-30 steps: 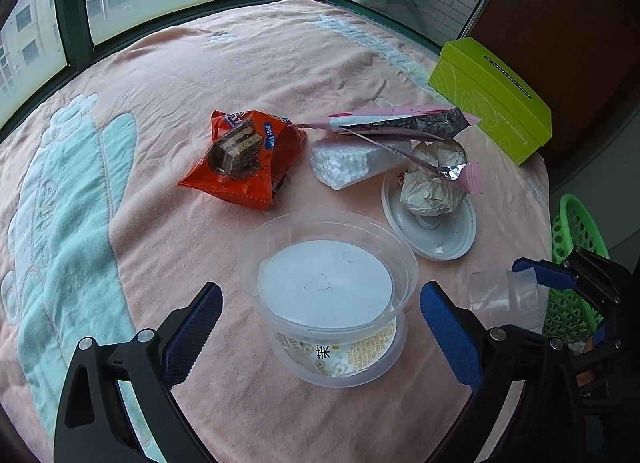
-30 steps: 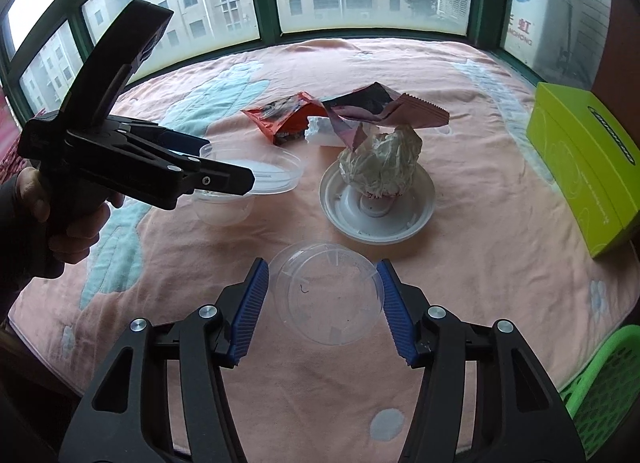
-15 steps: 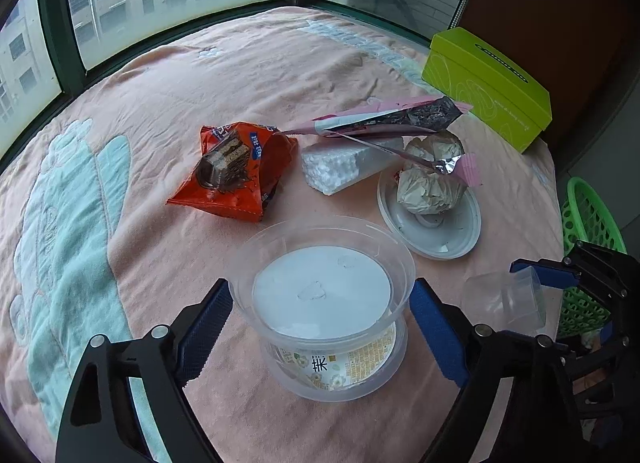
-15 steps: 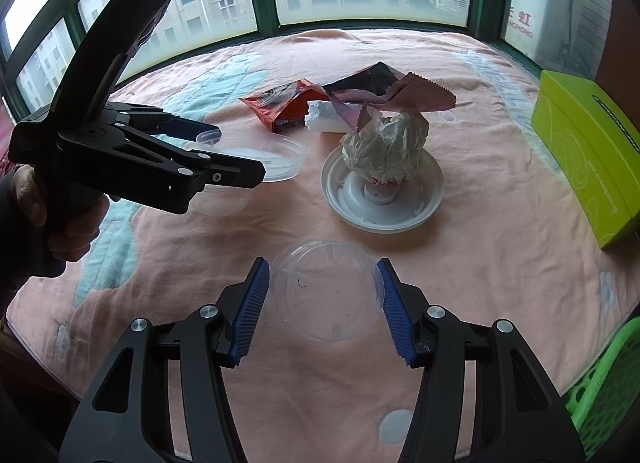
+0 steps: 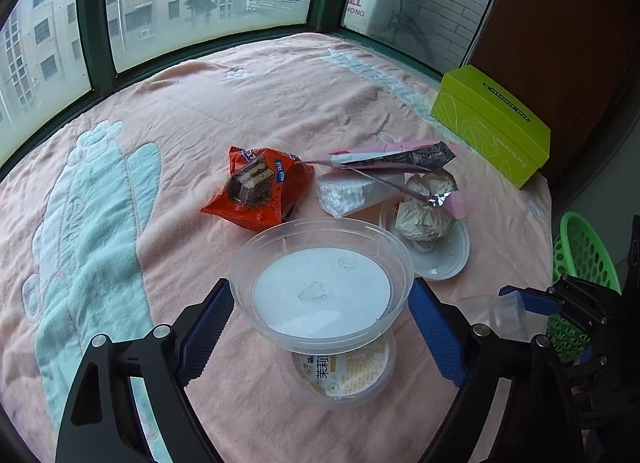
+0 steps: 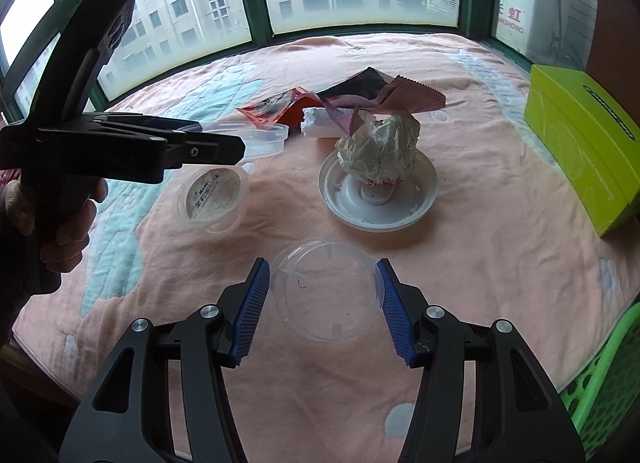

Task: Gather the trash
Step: 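Carry the clear lid to the green wastebasket with the right tool while the left tool carries the bowl, then open the right tool over the wastebasket to drop the lid, then open the left tool over the wastebasket to drop the clear bowl, then move both tools back over the table, then grasp the labeled pudding cup with the left tool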

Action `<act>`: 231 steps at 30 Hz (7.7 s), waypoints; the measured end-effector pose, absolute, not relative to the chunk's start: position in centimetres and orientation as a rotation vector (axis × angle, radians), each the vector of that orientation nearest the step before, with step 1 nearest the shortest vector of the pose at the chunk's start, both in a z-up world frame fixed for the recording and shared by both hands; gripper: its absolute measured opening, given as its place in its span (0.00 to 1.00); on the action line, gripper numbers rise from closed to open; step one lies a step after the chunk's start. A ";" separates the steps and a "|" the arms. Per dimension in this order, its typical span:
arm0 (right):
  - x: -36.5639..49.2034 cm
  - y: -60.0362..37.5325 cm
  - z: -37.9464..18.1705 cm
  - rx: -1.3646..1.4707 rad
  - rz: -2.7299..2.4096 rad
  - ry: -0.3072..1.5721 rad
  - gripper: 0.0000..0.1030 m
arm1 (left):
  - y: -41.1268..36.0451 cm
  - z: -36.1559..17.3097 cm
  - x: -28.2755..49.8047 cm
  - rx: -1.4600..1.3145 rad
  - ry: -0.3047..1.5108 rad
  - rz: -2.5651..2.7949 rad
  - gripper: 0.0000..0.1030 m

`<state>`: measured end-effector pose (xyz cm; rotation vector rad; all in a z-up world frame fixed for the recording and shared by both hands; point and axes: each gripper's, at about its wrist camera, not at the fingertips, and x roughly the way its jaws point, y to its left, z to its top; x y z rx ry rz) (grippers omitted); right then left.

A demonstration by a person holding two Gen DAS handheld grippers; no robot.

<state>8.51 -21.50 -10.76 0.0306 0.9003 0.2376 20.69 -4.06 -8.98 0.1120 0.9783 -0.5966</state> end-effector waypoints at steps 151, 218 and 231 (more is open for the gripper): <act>-18.7 -44.4 -2.3 0.374 -0.594 0.635 0.72 | -29.3 -0.3 -1.6 0.300 0.756 -0.815 0.88; 8.0 -27.8 -2.3 0.198 0.146 0.802 0.83 | -6.0 -12.3 16.9 0.122 1.022 -0.380 0.65; 17.3 -25.2 -1.4 0.089 0.346 0.895 0.88 | -4.9 -12.0 16.7 0.086 1.016 -0.380 0.65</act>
